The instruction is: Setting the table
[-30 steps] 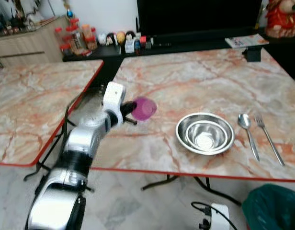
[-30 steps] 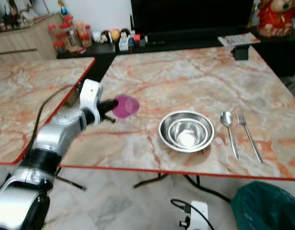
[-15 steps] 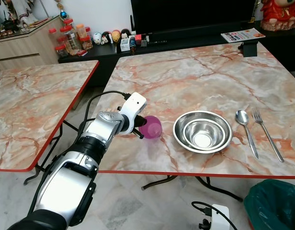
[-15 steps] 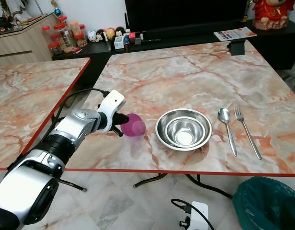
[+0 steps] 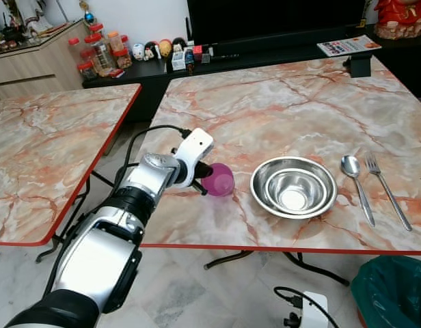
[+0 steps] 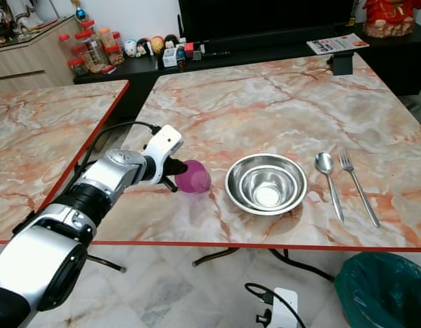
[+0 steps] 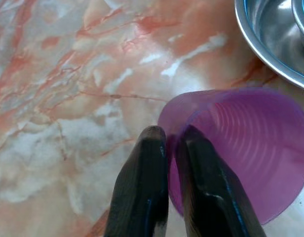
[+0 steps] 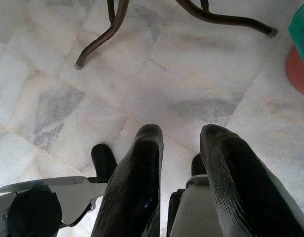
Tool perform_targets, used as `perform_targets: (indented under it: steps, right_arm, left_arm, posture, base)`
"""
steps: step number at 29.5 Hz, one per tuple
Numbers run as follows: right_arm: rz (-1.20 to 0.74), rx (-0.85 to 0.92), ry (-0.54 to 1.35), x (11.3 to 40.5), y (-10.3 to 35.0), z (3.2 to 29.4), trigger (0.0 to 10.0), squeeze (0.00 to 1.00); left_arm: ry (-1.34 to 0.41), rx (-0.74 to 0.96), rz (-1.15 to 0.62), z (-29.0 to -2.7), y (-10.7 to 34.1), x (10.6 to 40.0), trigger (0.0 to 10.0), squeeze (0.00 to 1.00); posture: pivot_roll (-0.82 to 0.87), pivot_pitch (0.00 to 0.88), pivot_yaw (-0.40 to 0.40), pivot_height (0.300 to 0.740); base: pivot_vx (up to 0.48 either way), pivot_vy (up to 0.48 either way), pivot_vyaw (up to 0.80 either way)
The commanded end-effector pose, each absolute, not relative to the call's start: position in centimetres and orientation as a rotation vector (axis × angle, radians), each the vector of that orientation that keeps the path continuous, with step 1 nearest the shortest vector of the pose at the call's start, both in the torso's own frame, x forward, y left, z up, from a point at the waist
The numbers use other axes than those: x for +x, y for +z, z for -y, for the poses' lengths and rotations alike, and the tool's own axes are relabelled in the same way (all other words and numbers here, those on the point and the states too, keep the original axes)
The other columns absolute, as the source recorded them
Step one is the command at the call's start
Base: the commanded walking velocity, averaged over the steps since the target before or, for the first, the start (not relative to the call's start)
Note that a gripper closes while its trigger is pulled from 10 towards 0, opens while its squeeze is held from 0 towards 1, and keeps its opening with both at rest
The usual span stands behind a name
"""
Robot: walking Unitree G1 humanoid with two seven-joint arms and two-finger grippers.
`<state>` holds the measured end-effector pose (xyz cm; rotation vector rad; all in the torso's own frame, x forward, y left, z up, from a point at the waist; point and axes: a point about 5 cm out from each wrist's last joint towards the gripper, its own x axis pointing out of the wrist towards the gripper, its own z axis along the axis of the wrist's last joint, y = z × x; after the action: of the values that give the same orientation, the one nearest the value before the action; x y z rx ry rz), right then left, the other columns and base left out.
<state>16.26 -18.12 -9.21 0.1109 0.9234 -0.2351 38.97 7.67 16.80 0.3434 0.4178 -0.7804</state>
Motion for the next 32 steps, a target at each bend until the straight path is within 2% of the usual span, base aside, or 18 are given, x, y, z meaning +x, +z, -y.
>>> perform_targets:
  steps: [1,16,23,32]
  right_arm:
    - [-0.922,0.124,-0.232,16.26,-9.26,17.57,10.0,0.0]
    - [-0.926,0.12,-0.228,16.19,-9.29,17.55,10.0,0.0]
    - [-0.929,0.121,-0.226,16.1,-9.34,17.5,10.0,0.0]
    - [-0.932,0.123,-0.228,16.01,-9.38,17.5,10.0,0.0]
  left_arm:
    - [-0.776,0.363,-0.401,-7.95,17.77,39.35,10.0,0.0]
    - [-0.773,0.366,-0.364,-8.07,18.49,39.62,10.0,0.0]
    - [-0.821,0.308,-0.413,-7.86,17.93,39.26,10.0,0.0]
    - [-0.87,0.342,-0.431,-8.0,17.79,39.05,10.0,0.0]
  posture:
    - [-0.01,0.0,0.187,0.74]
    - [-0.01,0.0,0.187,0.74]
    - [-0.01,0.0,0.189,0.74]
    - [-0.01,0.0,0.193,0.74]
  base:
    - [0.0,0.0,0.0]
    - [0.0,0.0,0.0]
    - [0.0,0.0,0.0]
    - [0.0,0.0,0.0]
